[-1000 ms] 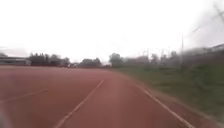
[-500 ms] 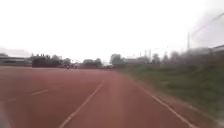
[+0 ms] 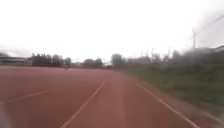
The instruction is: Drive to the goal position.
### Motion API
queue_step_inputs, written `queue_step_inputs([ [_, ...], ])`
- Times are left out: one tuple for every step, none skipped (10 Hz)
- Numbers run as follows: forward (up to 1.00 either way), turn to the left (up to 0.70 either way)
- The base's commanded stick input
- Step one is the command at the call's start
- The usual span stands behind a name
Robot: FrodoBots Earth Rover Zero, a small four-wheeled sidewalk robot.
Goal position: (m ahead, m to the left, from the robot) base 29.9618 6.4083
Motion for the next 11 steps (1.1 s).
queue_step_inputs([
  [0.7,0.0],
  [0.7,0.0],
  [0.7,0.0],
  [0.7,0.0],
  [0.7,0.09],
  [0.7,0.04],
  [0.7,0.01],
  [0.7,0.04],
  [0.7,0.07],
  [0.7,0.08],
  [0.7,0.05],
])
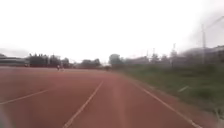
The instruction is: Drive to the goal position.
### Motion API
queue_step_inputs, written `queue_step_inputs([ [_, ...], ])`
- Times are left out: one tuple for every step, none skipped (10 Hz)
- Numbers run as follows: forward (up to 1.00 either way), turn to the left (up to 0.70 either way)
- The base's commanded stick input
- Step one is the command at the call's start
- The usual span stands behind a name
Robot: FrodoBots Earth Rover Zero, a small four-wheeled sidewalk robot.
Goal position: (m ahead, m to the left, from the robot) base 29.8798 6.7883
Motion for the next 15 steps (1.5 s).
queue_step_inputs([
  [0.7,0.01],
  [0.7,-0.03],
  [0.7,-0.17],
  [0.7,-0.12],
  [0.7,-0.3],
  [0.7,-0.19],
  [0.7,0.1],
  [0.7,0.13],
  [0.7,0.03],
  [0.7,0.06],
  [0.7,0.07],
  [0.7,0.09],
  [0.7,0.14],
  [0.7,0.06],
  [0.7,0.06],
])
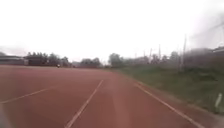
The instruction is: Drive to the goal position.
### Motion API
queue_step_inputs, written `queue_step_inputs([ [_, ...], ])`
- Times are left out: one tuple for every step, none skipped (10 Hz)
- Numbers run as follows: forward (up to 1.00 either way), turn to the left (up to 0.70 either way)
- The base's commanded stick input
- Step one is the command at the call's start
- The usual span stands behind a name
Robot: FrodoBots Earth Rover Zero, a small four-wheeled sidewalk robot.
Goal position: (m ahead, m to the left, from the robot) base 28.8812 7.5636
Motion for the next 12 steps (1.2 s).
queue_step_inputs([
  [0.7,0.03],
  [0.7,0.11],
  [0.7,0.04],
  [0.7,-0.08],
  [0.7,-0.24],
  [0.7,-0.3],
  [0.7,-0.33],
  [0.7,-0.28],
  [0.7,-0.34],
  [0.7,0.06],
  [0.7,0.05],
  [0.7,0.04],
])
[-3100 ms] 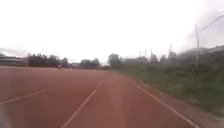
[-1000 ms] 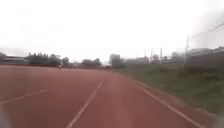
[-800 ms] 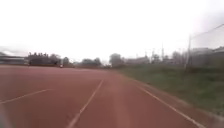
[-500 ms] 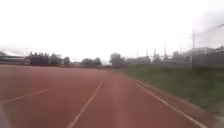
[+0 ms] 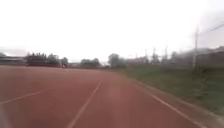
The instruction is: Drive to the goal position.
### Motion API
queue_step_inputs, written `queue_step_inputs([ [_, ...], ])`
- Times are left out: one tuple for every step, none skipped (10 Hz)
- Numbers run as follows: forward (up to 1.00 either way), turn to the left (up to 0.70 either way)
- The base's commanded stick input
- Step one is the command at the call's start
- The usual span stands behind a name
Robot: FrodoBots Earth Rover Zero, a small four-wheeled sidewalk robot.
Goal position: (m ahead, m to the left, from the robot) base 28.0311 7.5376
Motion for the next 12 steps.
queue_step_inputs([
  [0.7,0.03],
  [0.7,0.02],
  [0.7,0.01],
  [0.7,0.0],
  [0.7,0.0],
  [0.7,0.01],
  [0.7,0.03],
  [0.7,0.09],
  [0.7,0.09],
  [0.7,-0.2],
  [0.7,-0.35],
  [0.7,-0.33],
])
